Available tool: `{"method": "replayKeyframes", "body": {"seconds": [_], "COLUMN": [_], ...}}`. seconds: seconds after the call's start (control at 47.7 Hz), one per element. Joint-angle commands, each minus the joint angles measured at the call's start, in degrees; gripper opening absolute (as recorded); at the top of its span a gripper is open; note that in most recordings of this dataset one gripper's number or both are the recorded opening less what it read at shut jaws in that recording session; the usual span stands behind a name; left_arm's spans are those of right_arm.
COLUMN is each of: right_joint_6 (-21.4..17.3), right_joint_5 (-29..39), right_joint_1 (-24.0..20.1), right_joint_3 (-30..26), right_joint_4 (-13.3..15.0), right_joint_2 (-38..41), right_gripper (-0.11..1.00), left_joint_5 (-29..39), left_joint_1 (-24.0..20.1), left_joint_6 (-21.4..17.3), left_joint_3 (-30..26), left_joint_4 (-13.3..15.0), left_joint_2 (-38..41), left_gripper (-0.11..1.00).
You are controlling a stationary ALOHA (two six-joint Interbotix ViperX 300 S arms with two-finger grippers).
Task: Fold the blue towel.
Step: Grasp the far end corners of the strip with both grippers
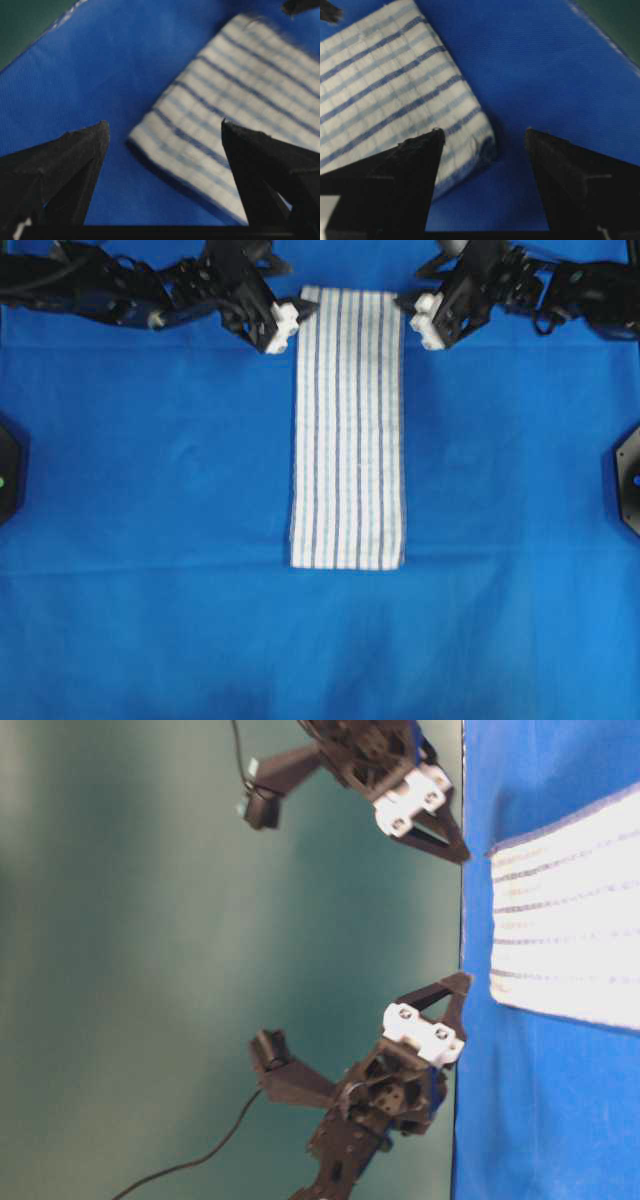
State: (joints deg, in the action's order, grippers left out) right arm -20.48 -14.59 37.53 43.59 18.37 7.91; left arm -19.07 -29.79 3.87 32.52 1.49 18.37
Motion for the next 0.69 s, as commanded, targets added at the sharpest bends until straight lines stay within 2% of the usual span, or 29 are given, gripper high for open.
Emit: {"method": "replayKeyframes", "body": {"seconds": [0.0, 0.272, 0.398, 0.461, 0.503, 0.671], "right_joint_6": [0.18, 0.18, 0.18, 0.35, 0.35, 0.35], "right_joint_5": [-1.14, -1.05, -0.53, -0.26, 0.09, 0.88], "right_joint_1": [0.88, 1.32, 1.32, 1.23, 1.05, -0.09], "right_joint_3": [-2.11, -4.04, -4.04, -3.78, -3.78, -3.6], "right_joint_4": [0.09, 0.09, 0.09, 0.18, 0.18, 0.18], "right_joint_2": [1.76, 6.06, 6.06, 6.06, 6.06, 6.06], "right_gripper": [0.66, 0.66, 0.64, 0.59, 0.53, 0.07], "left_joint_5": [-0.7, -0.7, -0.44, -0.44, -0.44, -0.44], "left_joint_1": [-0.79, -1.41, -1.41, -1.41, -1.41, -0.53], "left_joint_6": [0.0, 0.0, -0.18, -0.35, -0.62, -2.72], "left_joint_3": [-2.02, -4.57, -5.27, -5.27, -5.19, -5.01], "left_joint_4": [-0.09, -0.09, -0.09, -0.09, -0.09, -0.09], "left_joint_2": [0.62, 5.36, 6.15, 6.15, 6.15, 6.06], "left_gripper": [0.88, 0.87, 0.83, 0.75, 0.66, 0.2]}}
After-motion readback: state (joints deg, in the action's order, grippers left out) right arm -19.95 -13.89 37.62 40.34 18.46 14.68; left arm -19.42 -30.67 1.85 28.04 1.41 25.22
